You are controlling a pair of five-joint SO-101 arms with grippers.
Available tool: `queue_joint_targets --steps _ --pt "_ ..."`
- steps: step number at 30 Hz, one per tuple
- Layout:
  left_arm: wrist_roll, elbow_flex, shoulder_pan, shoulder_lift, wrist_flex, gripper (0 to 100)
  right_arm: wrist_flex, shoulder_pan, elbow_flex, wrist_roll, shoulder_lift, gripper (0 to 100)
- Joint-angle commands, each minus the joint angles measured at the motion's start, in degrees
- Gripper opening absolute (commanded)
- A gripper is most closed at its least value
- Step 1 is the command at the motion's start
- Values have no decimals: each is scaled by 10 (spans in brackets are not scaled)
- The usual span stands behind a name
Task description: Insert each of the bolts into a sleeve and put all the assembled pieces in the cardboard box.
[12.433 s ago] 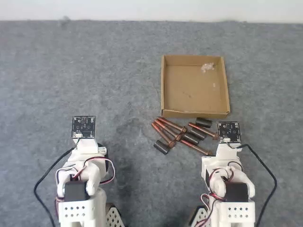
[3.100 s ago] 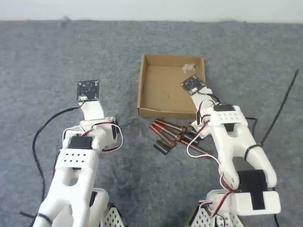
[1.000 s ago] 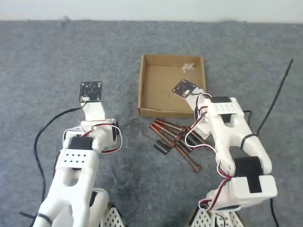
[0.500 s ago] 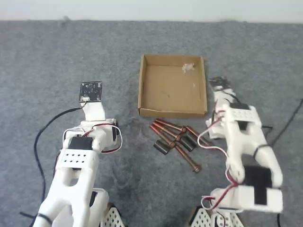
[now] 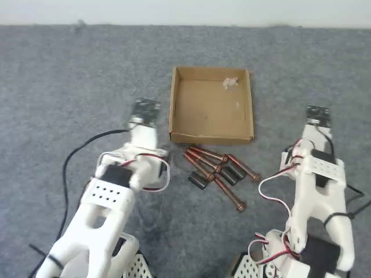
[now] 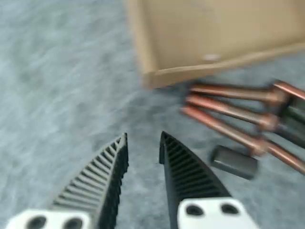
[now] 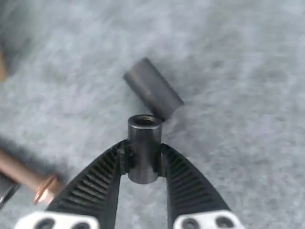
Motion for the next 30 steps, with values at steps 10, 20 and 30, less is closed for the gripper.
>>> queue_joint_targets --steps 10,20,30 --pt "-368 1 304 3 52 102 -22 10 -18 -11 -6 6" --pt "-447 0 353 19 47 104 -24 0 -18 -11 -6 6" --pt "-473 -212 368 335 59 101 -23 -5 -18 -11 -6 6"
